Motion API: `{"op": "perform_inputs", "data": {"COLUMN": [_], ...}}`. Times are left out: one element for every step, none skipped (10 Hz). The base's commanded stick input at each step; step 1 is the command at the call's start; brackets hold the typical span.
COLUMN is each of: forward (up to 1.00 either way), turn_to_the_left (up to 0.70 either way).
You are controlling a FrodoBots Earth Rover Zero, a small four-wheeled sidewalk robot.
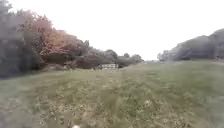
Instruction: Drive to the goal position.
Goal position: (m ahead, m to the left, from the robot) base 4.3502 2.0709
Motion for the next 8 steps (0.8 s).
{"op": "perform_inputs", "data": {"forward": [1.0,1.0,1.0,1.0,1.0,1.0,1.0,1.0], "turn_to_the_left": [-0.4,-0.4,0.0,0.0,0.0,0.0,0.0,0.0]}}
